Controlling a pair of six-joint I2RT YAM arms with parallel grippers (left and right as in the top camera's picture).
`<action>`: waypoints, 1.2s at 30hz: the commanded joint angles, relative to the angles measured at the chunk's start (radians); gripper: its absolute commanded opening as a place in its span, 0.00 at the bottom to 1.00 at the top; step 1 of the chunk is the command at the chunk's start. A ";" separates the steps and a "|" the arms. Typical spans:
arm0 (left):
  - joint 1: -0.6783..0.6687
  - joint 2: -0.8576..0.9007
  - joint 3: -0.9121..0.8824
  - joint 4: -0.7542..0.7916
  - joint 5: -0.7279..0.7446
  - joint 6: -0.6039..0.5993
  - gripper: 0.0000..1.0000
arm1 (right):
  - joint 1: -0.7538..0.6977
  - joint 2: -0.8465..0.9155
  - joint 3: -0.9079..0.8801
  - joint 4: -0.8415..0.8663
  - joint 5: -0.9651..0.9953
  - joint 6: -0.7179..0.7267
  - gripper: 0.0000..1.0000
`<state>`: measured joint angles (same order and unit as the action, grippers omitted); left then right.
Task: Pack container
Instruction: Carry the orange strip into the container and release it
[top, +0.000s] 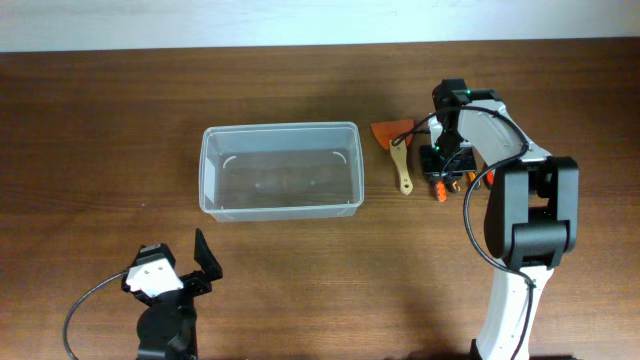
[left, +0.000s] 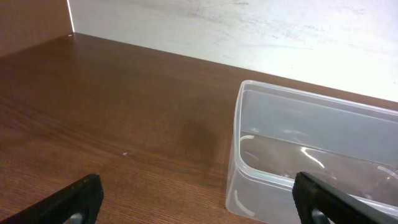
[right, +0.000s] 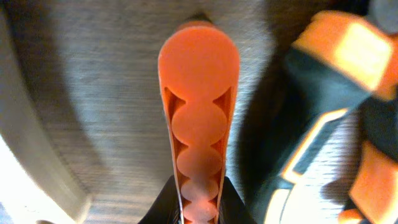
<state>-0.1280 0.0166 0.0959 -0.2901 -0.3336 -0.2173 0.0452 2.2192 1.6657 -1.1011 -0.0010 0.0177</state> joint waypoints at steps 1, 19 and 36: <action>-0.003 -0.004 -0.003 -0.002 -0.003 0.009 0.99 | 0.004 -0.003 0.068 -0.043 -0.062 -0.007 0.04; -0.003 -0.004 -0.003 -0.002 -0.003 0.009 0.99 | 0.319 -0.293 0.526 -0.285 -0.077 -0.322 0.04; -0.003 -0.004 -0.003 -0.002 -0.003 0.009 0.99 | 0.661 -0.261 0.479 -0.232 -0.078 -0.780 0.04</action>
<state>-0.1280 0.0166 0.0959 -0.2901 -0.3336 -0.2173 0.7055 1.9316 2.1513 -1.3476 -0.0734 -0.6861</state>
